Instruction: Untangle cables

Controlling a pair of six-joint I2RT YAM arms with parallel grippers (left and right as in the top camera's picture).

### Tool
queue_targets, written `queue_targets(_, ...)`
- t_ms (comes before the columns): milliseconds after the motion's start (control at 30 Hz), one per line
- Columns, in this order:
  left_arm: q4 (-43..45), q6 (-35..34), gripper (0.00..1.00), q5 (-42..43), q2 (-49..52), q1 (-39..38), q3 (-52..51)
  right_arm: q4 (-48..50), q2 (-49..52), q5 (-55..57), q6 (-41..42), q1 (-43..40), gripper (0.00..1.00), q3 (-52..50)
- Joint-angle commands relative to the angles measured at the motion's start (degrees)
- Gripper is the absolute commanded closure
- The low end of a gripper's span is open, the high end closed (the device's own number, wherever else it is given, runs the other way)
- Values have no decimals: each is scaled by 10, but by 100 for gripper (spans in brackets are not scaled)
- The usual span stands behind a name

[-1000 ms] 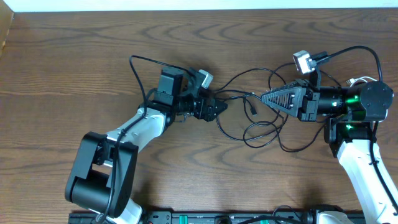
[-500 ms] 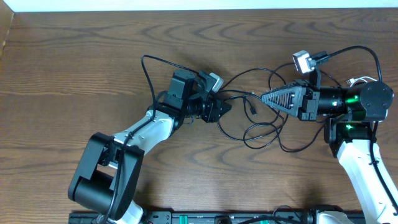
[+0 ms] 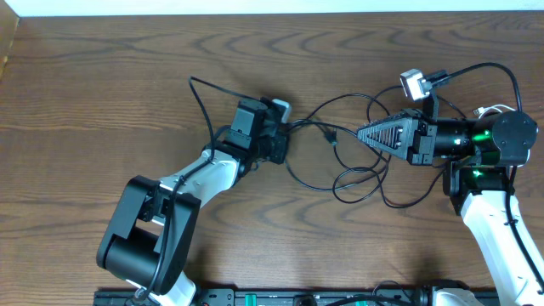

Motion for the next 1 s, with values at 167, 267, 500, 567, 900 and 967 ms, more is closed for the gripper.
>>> queue_targets(167, -64, -69, 92, -150, 7, 53, -1, 4, 0, -6, -6, 1, 99, 3)
queue_targets(267, -85, -69, 92, -150, 7, 70, -1, 4, 0, 2, -14, 1, 99, 3)
queue_targets(500, -102, -66, 92, -150, 7, 79, -1, 3, 1, 8, -32, -45, 99, 3)
queue_targets(567, -102, -63, 92, -160, 7, 80, -1, 0, 3, 7, -34, -75, 99, 3)
queue_targets(900, -101, -63, 92, -175, 7, 117, -1, -94, 59, 7, -128, -187, 99, -3)
queue_targets(967, -101, -63, 92, -173, 7, 122, -1, -118, 85, 10, -153, -203, 99, -3)
